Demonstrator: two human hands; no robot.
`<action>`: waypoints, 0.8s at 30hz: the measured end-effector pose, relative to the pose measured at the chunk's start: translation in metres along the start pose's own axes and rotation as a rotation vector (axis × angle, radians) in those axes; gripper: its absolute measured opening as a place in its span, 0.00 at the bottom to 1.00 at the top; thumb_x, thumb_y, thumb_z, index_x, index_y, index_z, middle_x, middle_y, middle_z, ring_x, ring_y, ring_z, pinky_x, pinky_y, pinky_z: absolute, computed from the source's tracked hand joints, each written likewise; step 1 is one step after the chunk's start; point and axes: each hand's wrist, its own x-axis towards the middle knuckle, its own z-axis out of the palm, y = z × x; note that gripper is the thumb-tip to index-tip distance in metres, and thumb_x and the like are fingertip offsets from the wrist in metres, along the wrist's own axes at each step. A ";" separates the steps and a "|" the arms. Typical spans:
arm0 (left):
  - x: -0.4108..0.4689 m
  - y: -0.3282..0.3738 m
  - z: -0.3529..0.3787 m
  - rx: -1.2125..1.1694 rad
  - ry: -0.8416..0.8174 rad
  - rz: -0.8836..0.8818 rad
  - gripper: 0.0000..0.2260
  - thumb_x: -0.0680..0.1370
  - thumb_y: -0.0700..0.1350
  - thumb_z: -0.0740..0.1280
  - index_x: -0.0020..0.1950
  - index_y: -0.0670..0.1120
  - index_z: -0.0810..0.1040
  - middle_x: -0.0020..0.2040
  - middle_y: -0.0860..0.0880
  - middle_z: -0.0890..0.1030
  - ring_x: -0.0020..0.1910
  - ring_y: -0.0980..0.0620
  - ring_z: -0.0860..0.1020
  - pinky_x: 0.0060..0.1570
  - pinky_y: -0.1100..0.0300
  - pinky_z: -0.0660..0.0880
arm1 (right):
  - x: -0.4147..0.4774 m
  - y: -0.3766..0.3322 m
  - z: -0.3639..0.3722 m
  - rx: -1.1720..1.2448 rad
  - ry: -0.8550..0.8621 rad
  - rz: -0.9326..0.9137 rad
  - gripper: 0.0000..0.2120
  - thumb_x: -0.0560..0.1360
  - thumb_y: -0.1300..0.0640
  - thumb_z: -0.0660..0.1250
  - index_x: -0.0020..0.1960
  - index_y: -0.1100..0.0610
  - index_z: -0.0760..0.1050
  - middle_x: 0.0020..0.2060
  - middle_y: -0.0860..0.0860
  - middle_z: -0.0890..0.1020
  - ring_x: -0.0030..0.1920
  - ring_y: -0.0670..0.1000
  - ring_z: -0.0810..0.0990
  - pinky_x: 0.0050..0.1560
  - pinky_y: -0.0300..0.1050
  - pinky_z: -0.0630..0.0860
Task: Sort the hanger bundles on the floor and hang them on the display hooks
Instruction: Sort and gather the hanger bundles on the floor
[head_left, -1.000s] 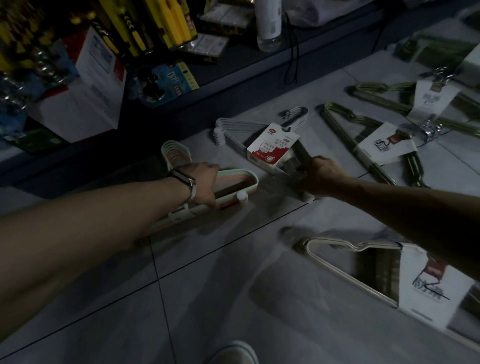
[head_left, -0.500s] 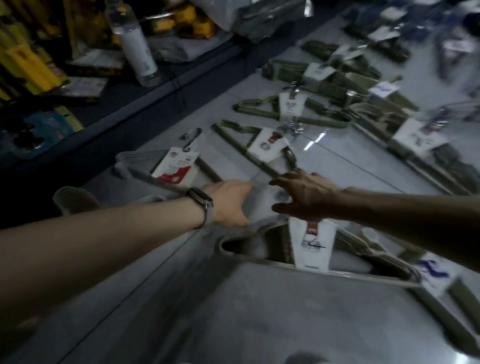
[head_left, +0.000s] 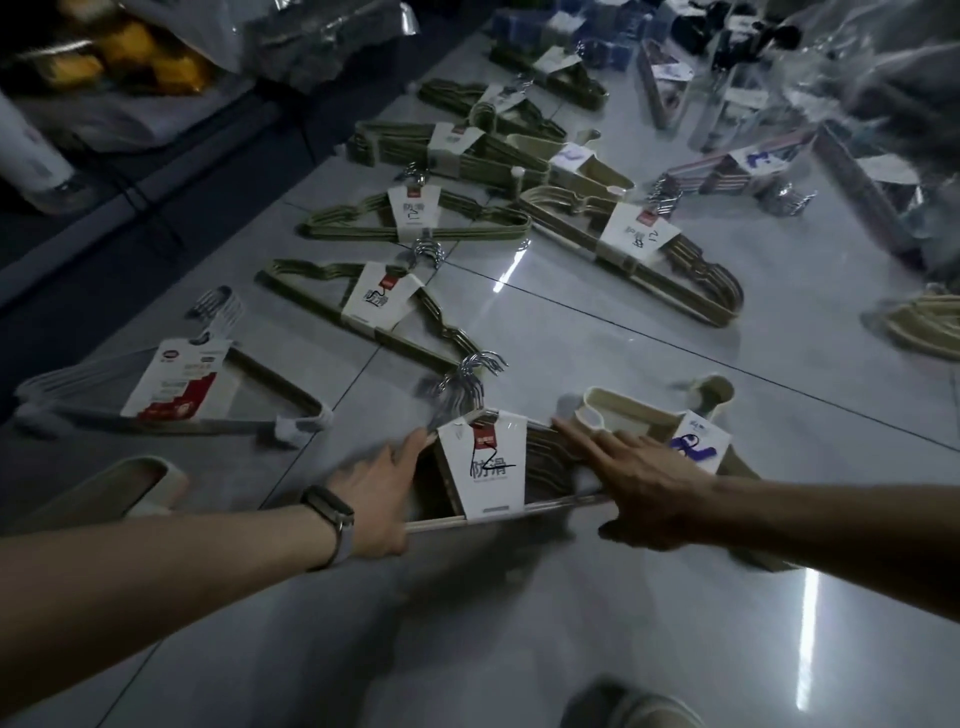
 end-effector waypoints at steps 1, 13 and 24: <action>-0.002 0.000 0.002 0.017 0.022 -0.010 0.57 0.66 0.51 0.77 0.80 0.55 0.38 0.69 0.45 0.74 0.61 0.42 0.78 0.56 0.47 0.79 | 0.002 -0.001 0.003 0.000 0.019 0.009 0.62 0.74 0.44 0.76 0.81 0.44 0.26 0.81 0.55 0.59 0.71 0.59 0.68 0.70 0.54 0.70; -0.021 0.003 -0.038 -0.029 0.088 0.018 0.48 0.67 0.49 0.73 0.79 0.59 0.45 0.44 0.50 0.80 0.41 0.46 0.79 0.37 0.55 0.73 | 0.024 0.016 0.009 0.059 0.207 -0.067 0.58 0.74 0.56 0.73 0.80 0.36 0.30 0.67 0.53 0.78 0.49 0.54 0.80 0.47 0.52 0.81; 0.008 0.015 -0.147 0.167 0.278 0.081 0.48 0.66 0.53 0.76 0.76 0.64 0.48 0.39 0.52 0.76 0.39 0.47 0.77 0.41 0.53 0.74 | 0.018 0.073 -0.043 0.217 0.564 -0.136 0.61 0.66 0.55 0.82 0.82 0.36 0.41 0.62 0.56 0.83 0.39 0.53 0.80 0.34 0.48 0.78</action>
